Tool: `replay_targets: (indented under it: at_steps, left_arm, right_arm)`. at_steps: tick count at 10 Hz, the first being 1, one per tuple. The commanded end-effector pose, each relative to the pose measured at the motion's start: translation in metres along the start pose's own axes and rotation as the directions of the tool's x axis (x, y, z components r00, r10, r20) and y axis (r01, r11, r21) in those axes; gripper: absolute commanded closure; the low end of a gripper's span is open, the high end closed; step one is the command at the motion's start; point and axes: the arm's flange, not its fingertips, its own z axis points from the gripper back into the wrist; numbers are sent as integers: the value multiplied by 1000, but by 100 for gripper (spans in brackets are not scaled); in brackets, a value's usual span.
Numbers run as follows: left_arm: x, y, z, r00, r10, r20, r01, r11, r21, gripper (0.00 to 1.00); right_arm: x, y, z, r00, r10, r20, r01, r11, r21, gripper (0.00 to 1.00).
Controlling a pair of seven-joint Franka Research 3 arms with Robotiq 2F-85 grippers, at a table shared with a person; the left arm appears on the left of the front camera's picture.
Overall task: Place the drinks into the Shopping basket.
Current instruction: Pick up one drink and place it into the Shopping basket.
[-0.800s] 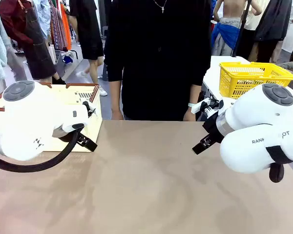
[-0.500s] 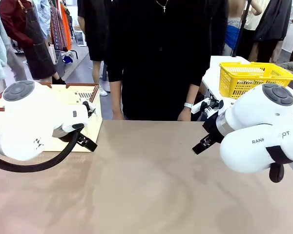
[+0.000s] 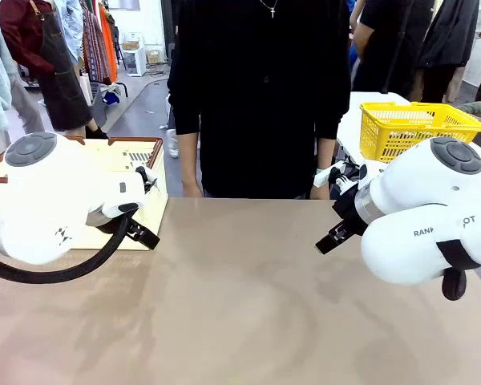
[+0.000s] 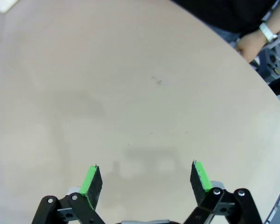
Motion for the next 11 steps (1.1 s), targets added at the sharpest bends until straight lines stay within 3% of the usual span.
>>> replay_targets:
  at_steps: [1,11]
  left_arm:
    - [0,0,0,1000,0,0,0,1000,0,0]
    - [0,0,0,1000,0,0,0,1000,0,0]
  right_arm:
    - [0,0,0,1000,0,0,0,1000,0,0]
    - [0,0,0,1000,0,0,0,1000,0,0]
